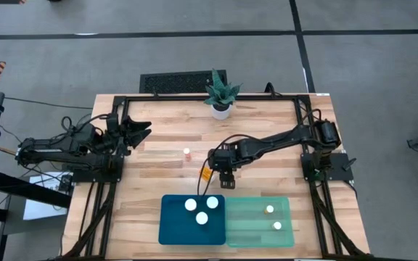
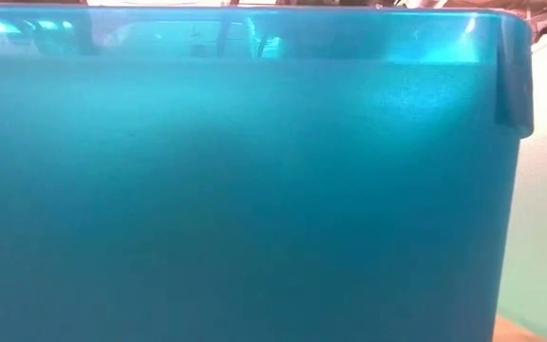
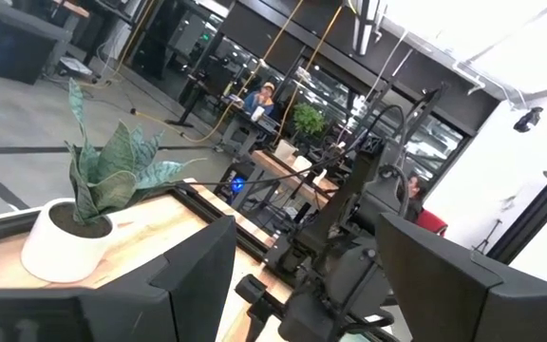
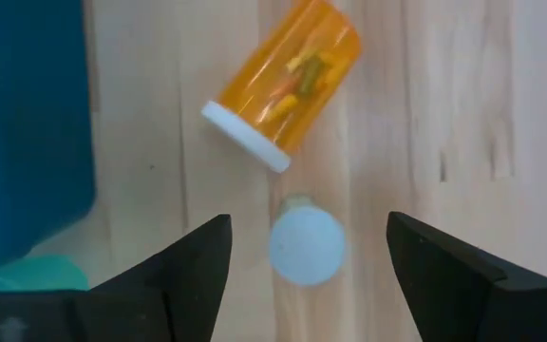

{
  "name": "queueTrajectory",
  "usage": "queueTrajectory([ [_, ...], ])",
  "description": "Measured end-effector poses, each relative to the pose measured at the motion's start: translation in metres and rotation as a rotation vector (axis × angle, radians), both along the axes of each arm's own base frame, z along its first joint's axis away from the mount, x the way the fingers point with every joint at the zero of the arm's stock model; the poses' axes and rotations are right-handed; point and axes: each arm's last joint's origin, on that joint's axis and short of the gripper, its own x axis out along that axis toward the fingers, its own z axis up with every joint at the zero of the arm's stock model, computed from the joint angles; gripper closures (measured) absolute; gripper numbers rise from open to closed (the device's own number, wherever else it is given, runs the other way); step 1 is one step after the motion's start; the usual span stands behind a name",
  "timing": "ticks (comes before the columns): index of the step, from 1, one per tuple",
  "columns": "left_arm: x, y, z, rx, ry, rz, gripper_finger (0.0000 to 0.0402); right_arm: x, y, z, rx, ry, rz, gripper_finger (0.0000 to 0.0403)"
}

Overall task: Pick and place medicine bottles into bin by pill shape (circle, oval)
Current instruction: Put the small blue pill bottle into the light blue bin

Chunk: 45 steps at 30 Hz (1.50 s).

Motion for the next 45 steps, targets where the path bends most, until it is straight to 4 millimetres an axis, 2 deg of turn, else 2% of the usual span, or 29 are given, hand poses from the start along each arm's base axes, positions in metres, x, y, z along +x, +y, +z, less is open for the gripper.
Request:
queueTrajectory([
  [12,0.0,0.0,0.0,0.0,0.0,0.0,0.0154,-0.0025,-0.0001,-0.001,0.004,0.028,0.003,0.0125],
  [33,0.0,0.0,0.0,-0.005,-0.002,-0.001,0.0154,-0.0036,-0.0003,-0.0005,0.002,0.036,0.003,0.0288],
  [45,0.0,0.0,0.0,-0.01,-0.003,-0.002,0.0154,-0.0037,-0.0004,-0.0004,0.001,0.037,0.0,0.0287],
])
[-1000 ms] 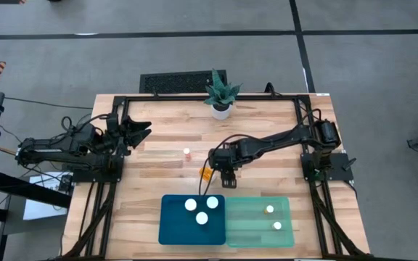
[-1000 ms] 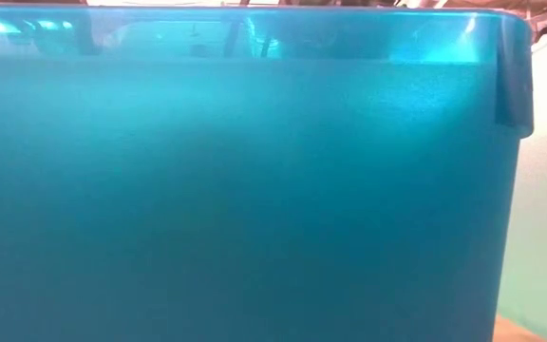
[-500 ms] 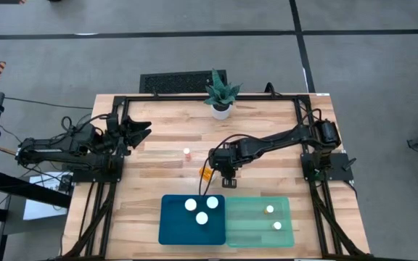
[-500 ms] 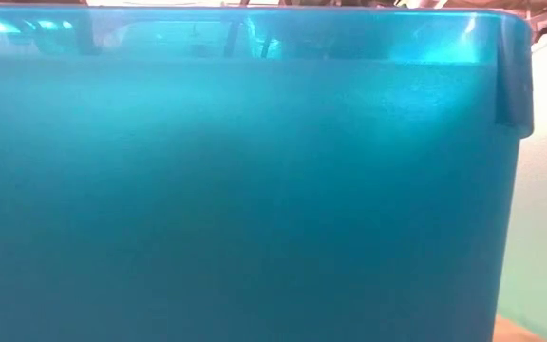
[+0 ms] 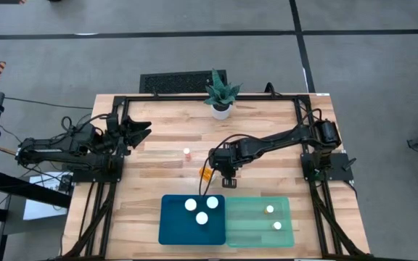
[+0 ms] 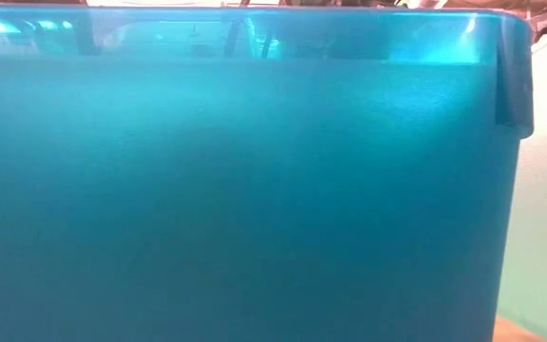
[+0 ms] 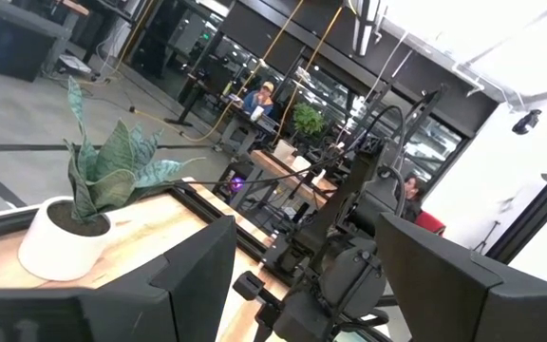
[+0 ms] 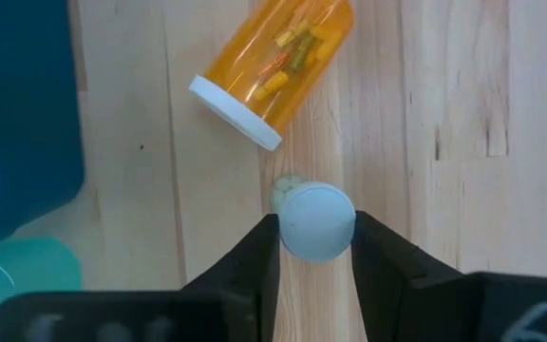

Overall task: Pick and place medicine bottles into bin by pill shape (circle, oval)
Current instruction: Put the small blue pill bottle into the light blue bin

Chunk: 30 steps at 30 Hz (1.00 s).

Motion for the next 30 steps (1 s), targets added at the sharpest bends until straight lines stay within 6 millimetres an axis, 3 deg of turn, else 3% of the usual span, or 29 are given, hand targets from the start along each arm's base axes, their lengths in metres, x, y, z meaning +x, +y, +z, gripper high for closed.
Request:
queueTrajectory([
  [10,0.0,0.0,0.0,-0.008,-0.003,-0.001,0.0154,0.001,0.003,0.018,-0.009,0.014,-0.02,0.0288],
  [15,0.0,0.0,0.0,-0.008,-0.003,-0.002,0.0154,-0.004,0.014,0.048,-0.007,0.009,0.007,0.0288],
  [19,0.0,0.0,0.0,-0.007,-0.003,-0.011,0.0154,-0.022,0.026,0.083,0.012,-0.042,0.0,0.0288],
  [25,0.0,-0.001,0.0,-0.004,-0.003,-0.029,0.0154,-0.068,0.042,0.135,0.036,-0.134,-0.102,0.0288],
  [30,0.0,-0.001,0.0,-0.008,-0.004,-0.03,0.0154,-0.109,0.057,0.16,0.02,-0.154,-0.218,0.0288],
])
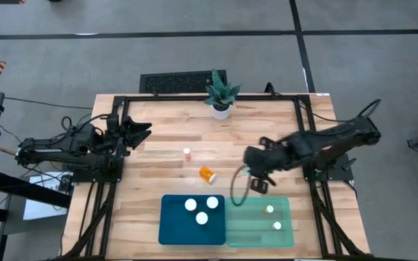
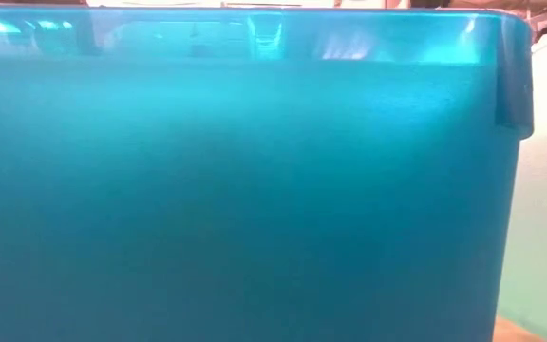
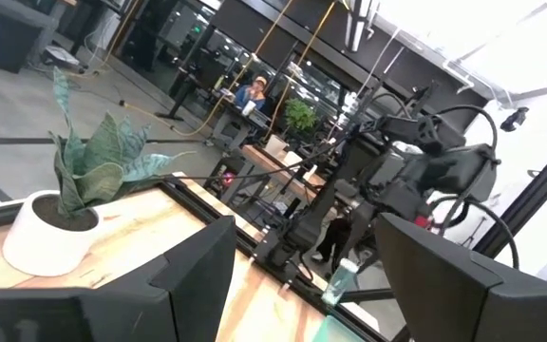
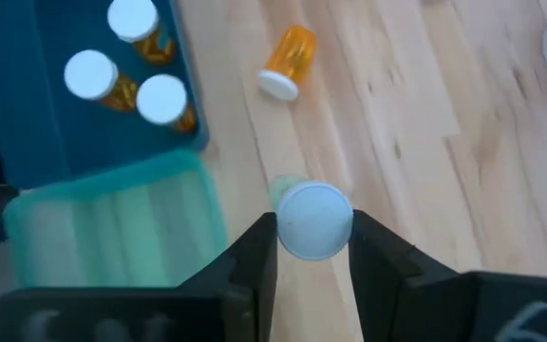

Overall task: Pick and place medicine bottles into bin by pill shape (circle, oval)
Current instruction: Put the small blue pill bottle into the light blue bin

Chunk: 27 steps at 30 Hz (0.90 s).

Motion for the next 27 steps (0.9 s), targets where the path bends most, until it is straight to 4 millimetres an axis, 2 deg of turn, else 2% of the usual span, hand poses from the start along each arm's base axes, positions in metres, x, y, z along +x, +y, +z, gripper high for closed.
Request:
queueTrajectory([
  [5,0.0,0.0,0.0,-0.001,0.0,0.0,0.0154,-0.028,0.022,0.007,0.035,0.013,-0.082,0.0288],
  [11,0.0,0.0,0.0,-0.003,-0.001,-0.002,0.0154,-0.045,0.06,-0.003,0.032,0.047,-0.158,0.0288],
  [20,0.0,-0.001,0.0,-0.003,-0.001,-0.027,0.0154,-0.051,0.118,-0.039,0.019,0.11,-0.234,0.0288],
  [27,0.0,-0.001,0.0,-0.004,-0.001,-0.026,0.0154,-0.042,0.146,-0.071,0.005,0.162,-0.256,0.0288],
])
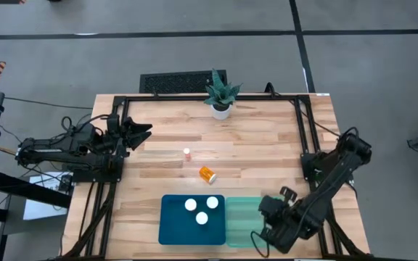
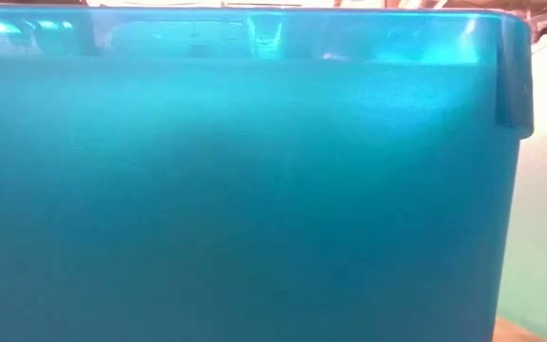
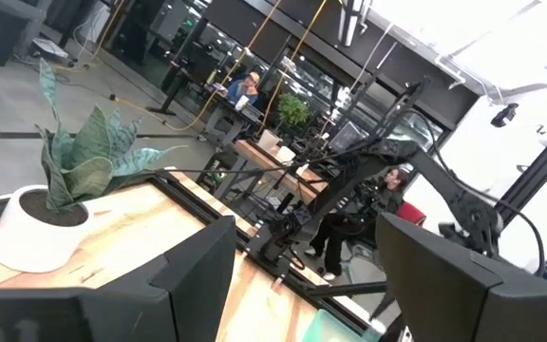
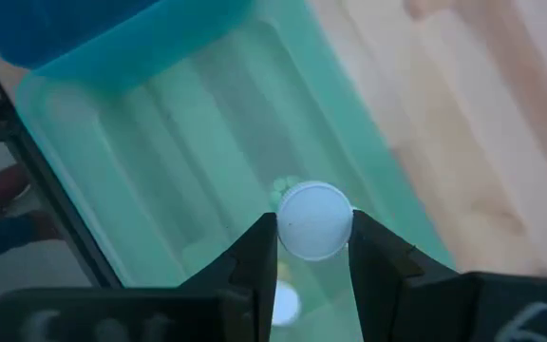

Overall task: Pick and place medicine bottles into bin by pill shape (circle, oval)
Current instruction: Put the small blue pill bottle into the light blue bin

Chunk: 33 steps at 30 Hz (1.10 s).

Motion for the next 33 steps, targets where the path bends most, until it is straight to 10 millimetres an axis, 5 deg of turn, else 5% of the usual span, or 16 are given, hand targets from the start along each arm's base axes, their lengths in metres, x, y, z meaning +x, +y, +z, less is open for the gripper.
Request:
queueTrajectory([
  [15,0.0,0.0,0.0,-0.003,-0.001,0.0,0.0154,0.039,0.034,-0.063,0.044,0.023,0.041,0.0282],
  [33,0.0,0.0,0.0,0.003,0.001,0.001,0.0154,0.066,0.014,-0.087,0.06,0.061,0.114,0.028],
])
